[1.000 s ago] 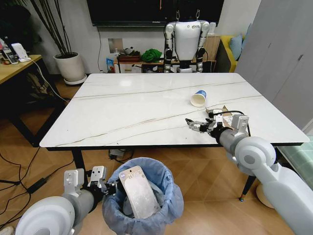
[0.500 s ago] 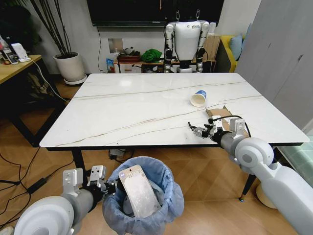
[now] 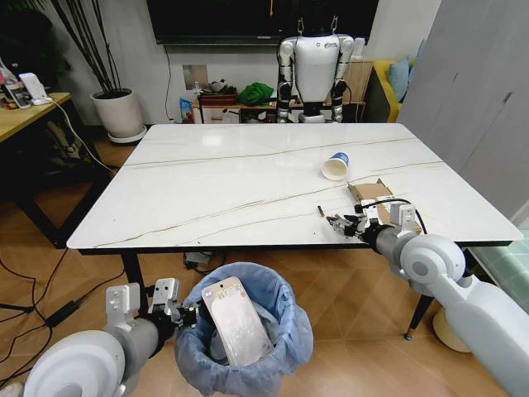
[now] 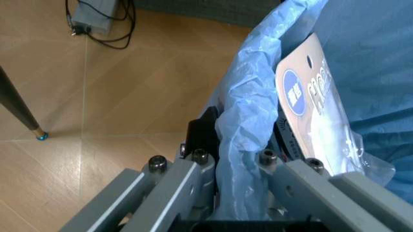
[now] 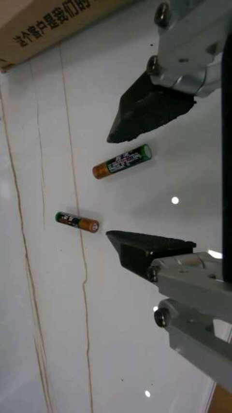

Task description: Pick up the trash bin and place the trash from the table into it.

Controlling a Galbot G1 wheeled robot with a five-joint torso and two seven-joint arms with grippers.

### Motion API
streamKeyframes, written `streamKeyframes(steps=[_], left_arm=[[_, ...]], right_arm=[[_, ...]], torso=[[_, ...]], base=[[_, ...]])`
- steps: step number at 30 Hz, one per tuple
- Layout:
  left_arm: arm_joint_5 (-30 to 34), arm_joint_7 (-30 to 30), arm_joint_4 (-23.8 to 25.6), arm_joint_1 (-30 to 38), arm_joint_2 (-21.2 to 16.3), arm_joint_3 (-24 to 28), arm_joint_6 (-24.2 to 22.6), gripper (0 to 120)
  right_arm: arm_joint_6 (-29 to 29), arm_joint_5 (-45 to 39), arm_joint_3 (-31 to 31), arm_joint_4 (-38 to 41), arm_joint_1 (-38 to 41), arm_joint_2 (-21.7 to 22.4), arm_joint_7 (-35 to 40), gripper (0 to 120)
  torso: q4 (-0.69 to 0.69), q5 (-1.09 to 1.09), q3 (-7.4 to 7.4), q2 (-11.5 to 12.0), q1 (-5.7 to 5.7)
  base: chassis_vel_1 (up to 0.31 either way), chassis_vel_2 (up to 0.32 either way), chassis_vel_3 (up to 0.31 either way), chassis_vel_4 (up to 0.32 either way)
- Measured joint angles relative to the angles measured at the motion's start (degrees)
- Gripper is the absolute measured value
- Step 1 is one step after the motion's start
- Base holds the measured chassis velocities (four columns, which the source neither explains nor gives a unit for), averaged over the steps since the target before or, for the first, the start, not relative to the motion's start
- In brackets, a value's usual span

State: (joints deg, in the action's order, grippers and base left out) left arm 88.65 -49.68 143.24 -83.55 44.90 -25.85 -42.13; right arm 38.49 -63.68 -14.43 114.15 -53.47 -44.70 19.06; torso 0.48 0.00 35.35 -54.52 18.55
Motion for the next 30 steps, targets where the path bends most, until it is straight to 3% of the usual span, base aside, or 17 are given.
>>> streamKeyframes(steps=[8, 10, 16, 26, 30], left_arm=[[0.0, 0.4, 0.0, 0.4, -0.1, 0.0, 0.0, 3], [0.1, 0.5, 0.0, 0.5, 0.0, 0.0, 0.0, 3], [0.2, 0.9, 0.0, 0.8, -0.3, -0.1, 0.0, 3], [0.4, 1.4, 0.0, 1.7, -0.4, -0.2, 0.0, 3], [0.4, 1.5, 0.0, 1.8, -0.4, -0.2, 0.0, 3]], right_arm=[[0.0, 0.0, 0.0, -0.7, 0.0, 0.1, -0.3, 38], [0.0, 0.1, 0.0, -0.9, 0.0, 0.1, -0.5, 27], [-0.1, 0.5, 0.1, -1.3, 0.0, 0.1, -1.0, 13], [-0.2, 1.3, 0.3, -1.6, 0.0, 0.1, -1.7, 10], [-0.2, 1.9, 0.5, -1.7, 0.0, 0.1, -2.1, 3]], torso=[[0.00, 0.00, 0.00, 0.0, 0.00], [0.00, 0.00, 0.00, 0.0, 0.00], [0.00, 0.00, 0.00, 0.0, 0.00], [0.00, 0.00, 0.00, 0.0, 0.00], [0.00, 0.00, 0.00, 0.0, 0.00]], base=[[0.000, 0.000, 0.000, 0.000], [0.000, 0.000, 0.000, 0.000], [0.000, 0.000, 0.000, 0.000], [0.000, 0.000, 0.000, 0.000], [0.000, 0.000, 0.000, 0.000]])
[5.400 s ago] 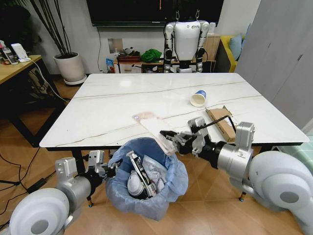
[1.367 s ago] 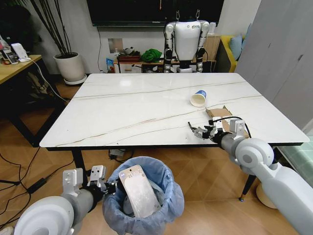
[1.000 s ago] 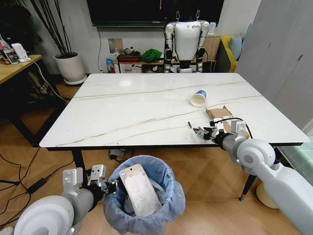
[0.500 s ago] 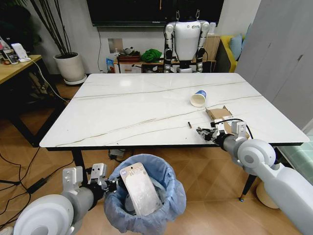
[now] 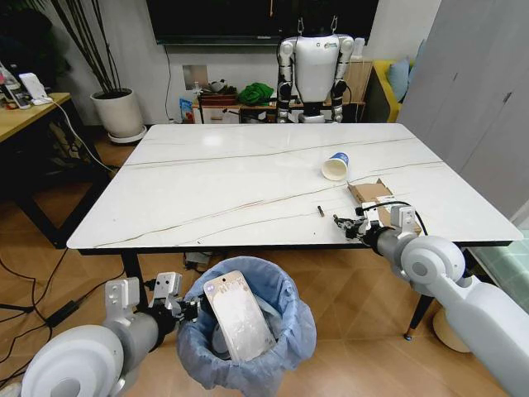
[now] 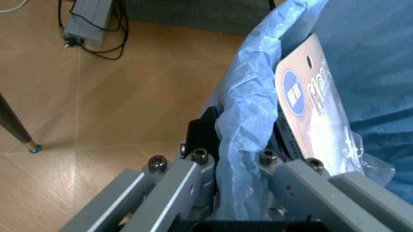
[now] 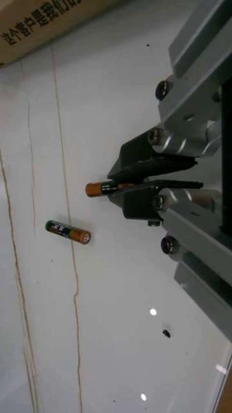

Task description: Pick up the trash bin and place the trash from the table into it.

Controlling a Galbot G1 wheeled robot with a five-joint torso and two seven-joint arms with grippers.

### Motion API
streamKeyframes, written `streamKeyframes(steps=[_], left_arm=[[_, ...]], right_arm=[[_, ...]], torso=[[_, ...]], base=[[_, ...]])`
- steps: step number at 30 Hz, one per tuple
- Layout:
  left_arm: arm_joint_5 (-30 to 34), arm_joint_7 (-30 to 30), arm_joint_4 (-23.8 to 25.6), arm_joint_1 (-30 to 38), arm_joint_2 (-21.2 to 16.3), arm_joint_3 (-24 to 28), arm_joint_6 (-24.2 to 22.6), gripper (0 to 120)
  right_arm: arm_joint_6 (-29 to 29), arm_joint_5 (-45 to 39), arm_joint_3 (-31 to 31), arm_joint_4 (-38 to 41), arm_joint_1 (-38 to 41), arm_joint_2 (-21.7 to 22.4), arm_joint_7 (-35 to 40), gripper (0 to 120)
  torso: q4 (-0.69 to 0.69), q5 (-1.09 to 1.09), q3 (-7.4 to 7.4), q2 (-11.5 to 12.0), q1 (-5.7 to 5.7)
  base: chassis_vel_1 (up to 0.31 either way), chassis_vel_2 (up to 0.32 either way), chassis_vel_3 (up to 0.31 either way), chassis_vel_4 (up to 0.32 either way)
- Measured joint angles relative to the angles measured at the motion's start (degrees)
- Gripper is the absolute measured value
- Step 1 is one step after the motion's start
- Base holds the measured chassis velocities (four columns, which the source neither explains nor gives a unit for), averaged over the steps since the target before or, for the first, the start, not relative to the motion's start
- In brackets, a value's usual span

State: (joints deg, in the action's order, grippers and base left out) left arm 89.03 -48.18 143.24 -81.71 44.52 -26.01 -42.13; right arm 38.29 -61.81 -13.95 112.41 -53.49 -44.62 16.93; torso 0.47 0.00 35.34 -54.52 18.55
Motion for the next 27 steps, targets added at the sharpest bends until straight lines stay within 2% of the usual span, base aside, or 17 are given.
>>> streamKeyframes(steps=[1, 19, 27], left_arm=[[0.0, 0.0, 0.0, 0.0, 0.0, 0.0, 0.0, 3], [0.2, 0.1, 0.0, 0.4, 0.0, -0.2, 0.0, 3], [0.2, 0.1, 0.0, 0.7, -0.2, -0.7, 0.0, 3]], right_arm=[[0.0, 0.2, 0.0, 0.0, -0.1, 0.0, -0.2, 0], [-0.2, -0.4, -0.7, 2.4, 0.1, -0.1, 0.2, 0], [-0.2, -7.3, -1.8, 11.2, 0.6, 0.6, 3.9, 0]], torso=[[0.00, 0.00, 0.00, 0.0, 0.00], [0.00, 0.00, 0.00, 0.0, 0.00], [0.00, -0.01, 0.00, 0.0, 0.00]], base=[[0.000, 0.000, 0.000, 0.000], [0.000, 0.000, 0.000, 0.000], [0.000, 0.000, 0.000, 0.000]])
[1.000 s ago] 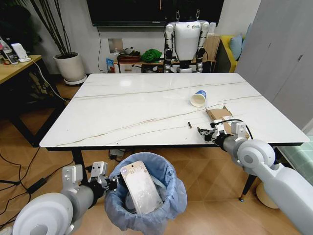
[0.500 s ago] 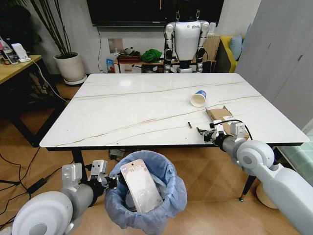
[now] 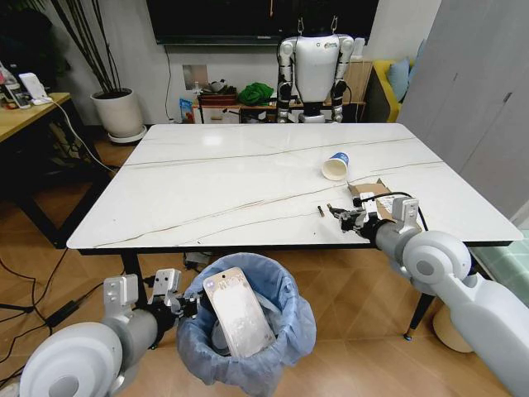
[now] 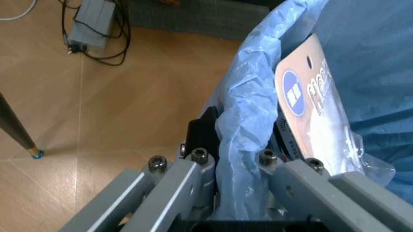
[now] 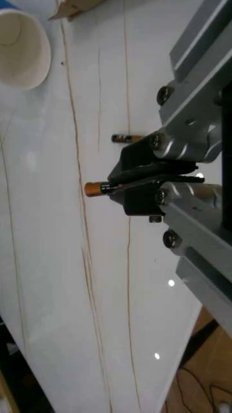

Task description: Pick up the trash bin and place the trash from the table into it.

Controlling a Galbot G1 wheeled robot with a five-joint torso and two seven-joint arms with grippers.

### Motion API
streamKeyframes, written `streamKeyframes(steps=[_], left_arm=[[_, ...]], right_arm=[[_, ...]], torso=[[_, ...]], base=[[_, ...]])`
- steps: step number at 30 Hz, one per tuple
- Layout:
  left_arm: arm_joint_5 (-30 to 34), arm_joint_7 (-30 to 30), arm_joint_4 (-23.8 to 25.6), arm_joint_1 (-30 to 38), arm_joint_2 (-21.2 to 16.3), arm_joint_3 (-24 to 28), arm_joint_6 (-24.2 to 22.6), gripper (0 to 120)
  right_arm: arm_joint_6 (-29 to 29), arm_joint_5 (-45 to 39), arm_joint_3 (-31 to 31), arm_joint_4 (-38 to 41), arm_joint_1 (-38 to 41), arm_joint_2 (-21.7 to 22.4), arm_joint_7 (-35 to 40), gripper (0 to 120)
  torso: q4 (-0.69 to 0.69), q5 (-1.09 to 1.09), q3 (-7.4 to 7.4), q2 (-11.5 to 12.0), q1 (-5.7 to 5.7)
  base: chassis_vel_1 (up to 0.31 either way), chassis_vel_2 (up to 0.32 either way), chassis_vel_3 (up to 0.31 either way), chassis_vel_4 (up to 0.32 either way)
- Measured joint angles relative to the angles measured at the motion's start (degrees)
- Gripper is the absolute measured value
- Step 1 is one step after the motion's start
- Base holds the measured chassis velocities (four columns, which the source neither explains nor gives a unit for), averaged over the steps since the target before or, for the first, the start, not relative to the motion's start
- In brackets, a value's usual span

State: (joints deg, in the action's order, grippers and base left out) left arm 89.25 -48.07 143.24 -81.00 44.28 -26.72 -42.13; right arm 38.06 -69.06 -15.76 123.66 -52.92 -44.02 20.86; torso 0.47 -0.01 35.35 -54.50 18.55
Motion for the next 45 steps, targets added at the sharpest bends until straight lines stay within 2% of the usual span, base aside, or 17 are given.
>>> streamKeyframes(steps=[7, 21, 36, 38, 40, 45], left_arm=[[0.6, -0.8, 0.0, 0.7, 0.0, -0.1, 0.0, 3], [1.3, -1.9, 0.0, 2.9, 0.1, 0.4, 0.0, 3], [1.5, -2.3, -2.1, 7.1, 0.6, 3.2, 0.0, 3], [1.6, -2.5, -2.4, 8.0, 0.8, 3.9, 0.0, 3], [1.6, -2.5, -2.6, 8.3, 0.9, 4.2, 0.0, 3], [1.7, -2.6, -2.9, 9.5, 1.2, 5.0, 0.0, 3]], right_arm=[[-0.5, -5.9, -0.3, 9.4, -1.7, 2.2, -0.1, 0], [-1.3, -8.3, 1.7, 19.1, -4.6, 4.4, -5.7, 0], [-0.4, -4.6, 2.3, 19.8, -10.9, 4.6, -5.9, 0], [-0.1, -4.6, 2.4, 19.8, -11.5, 4.6, -5.9, 10], [0.0, -4.5, 2.4, 19.8, -11.7, 4.6, -5.9, 14], [0.1, -4.5, 2.3, 19.7, -11.9, 4.6, -5.6, 36]], torso=[[0.00, 0.00, 0.00, 0.0, 0.00], [0.00, 0.01, 0.00, 0.0, 0.00], [0.00, 0.01, 0.00, 0.0, 0.00], [0.00, 0.01, 0.00, 0.0, 0.00], [0.00, 0.01, 0.00, 0.0, 0.00], [0.00, 0.01, 0.00, 0.0, 0.00]], base=[[0.000, 0.000, 0.000, 0.000], [0.000, 0.000, 0.000, 0.000], [0.000, 0.000, 0.000, 0.000], [0.000, 0.000, 0.000, 0.000], [0.000, 0.000, 0.000, 0.000], [0.000, 0.000, 0.000, 0.000]])
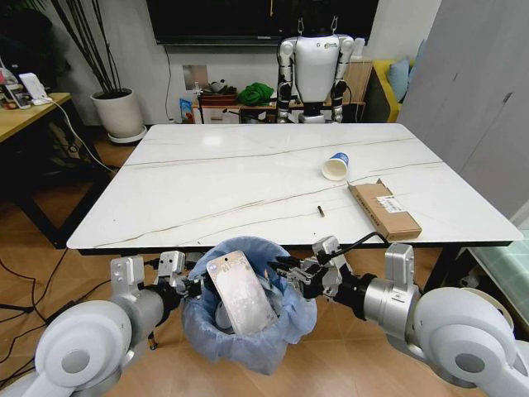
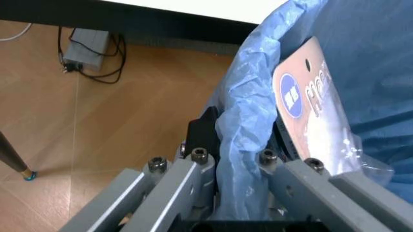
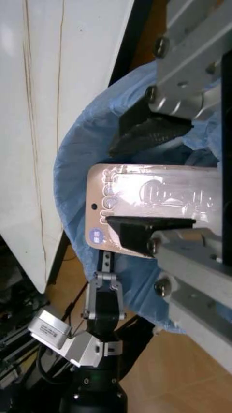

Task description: Pick up the trash bin and place the trash from the table into it.

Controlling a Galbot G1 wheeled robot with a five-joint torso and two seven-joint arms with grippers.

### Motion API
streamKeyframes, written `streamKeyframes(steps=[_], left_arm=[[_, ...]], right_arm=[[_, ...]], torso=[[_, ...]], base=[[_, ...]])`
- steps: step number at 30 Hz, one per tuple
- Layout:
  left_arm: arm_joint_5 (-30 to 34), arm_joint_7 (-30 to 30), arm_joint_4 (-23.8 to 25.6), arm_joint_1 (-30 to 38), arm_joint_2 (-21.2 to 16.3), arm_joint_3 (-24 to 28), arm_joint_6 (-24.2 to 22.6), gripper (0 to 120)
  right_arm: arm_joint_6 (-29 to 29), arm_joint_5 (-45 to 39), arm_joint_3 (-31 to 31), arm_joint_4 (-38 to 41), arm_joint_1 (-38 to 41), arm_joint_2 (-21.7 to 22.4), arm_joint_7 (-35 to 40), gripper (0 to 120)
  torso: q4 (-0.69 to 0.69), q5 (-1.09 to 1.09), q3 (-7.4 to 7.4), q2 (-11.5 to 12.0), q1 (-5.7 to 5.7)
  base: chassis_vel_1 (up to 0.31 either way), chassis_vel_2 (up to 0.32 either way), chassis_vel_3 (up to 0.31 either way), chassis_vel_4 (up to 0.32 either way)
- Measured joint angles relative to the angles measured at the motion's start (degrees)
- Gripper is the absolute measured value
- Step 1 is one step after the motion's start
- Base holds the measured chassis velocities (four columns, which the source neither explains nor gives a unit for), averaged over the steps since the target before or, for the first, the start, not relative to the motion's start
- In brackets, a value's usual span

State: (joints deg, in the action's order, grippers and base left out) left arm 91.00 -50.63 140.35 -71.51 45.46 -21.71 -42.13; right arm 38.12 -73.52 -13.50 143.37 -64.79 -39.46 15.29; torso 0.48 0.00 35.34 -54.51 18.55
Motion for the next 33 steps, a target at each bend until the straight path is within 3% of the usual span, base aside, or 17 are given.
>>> streamKeyframes(steps=[11, 17, 33], left_arm=[[0.0, 0.0, 0.6, -2.1, 0.1, -0.2, 0.0, 3], [-0.1, -0.2, 1.4, -3.3, 0.1, -0.8, 0.0, 3], [-0.1, -0.2, 2.6, -4.5, -0.4, -1.6, 0.0, 3]], right_arm=[[-1.0, -2.8, -1.2, -0.1, 6.0, -1.1, 5.0, 74], [-1.1, -3.6, -0.7, -7.8, 11.1, -2.7, 8.5, 97], [-0.7, 4.1, 5.4, -25.6, 21.2, -7.4, 9.6, 100]], torso=[[-0.01, 0.00, 0.00, 0.0, 0.00], [0.00, 0.00, 0.00, 0.0, 0.00], [0.00, 0.00, 0.01, 0.0, 0.01]], base=[[0.000, 0.000, 0.000, 0.000], [0.000, 0.000, 0.000, 0.000], [0.000, 0.000, 0.000, 0.000]])
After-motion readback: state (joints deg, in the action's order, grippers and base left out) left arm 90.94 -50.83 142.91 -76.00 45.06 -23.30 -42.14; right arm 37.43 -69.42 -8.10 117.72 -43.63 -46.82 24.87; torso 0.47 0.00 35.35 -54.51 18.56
